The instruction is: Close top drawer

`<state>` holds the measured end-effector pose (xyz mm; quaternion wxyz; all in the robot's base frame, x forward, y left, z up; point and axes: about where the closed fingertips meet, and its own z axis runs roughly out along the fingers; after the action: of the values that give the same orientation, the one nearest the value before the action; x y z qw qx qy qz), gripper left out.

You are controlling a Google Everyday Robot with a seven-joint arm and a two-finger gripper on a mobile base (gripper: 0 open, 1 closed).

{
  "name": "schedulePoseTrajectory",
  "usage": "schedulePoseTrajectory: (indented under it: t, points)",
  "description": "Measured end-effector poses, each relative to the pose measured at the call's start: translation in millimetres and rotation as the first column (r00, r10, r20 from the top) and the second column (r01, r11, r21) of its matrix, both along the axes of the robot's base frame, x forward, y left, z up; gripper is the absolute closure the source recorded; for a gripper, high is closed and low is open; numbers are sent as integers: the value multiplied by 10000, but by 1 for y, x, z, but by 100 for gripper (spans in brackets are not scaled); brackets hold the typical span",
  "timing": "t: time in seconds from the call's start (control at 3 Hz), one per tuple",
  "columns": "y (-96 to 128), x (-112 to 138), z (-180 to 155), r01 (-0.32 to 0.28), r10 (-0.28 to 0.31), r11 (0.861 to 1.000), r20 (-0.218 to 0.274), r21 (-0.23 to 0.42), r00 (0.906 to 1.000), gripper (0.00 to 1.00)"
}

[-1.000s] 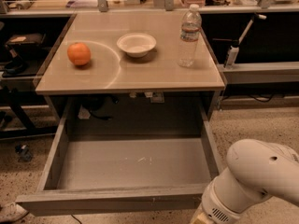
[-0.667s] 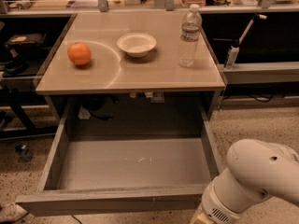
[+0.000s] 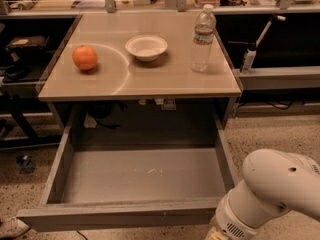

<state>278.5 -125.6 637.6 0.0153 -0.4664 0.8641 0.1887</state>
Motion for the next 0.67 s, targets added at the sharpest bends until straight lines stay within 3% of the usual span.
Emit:
schedulePoseTrajectory:
  t: [0.33, 0.67]
  points:
    - [0, 0, 0, 0, 0, 10000, 0, -1, 10000, 0]
    - [0, 0, 0, 0, 0, 10000, 1, -1, 10000, 3]
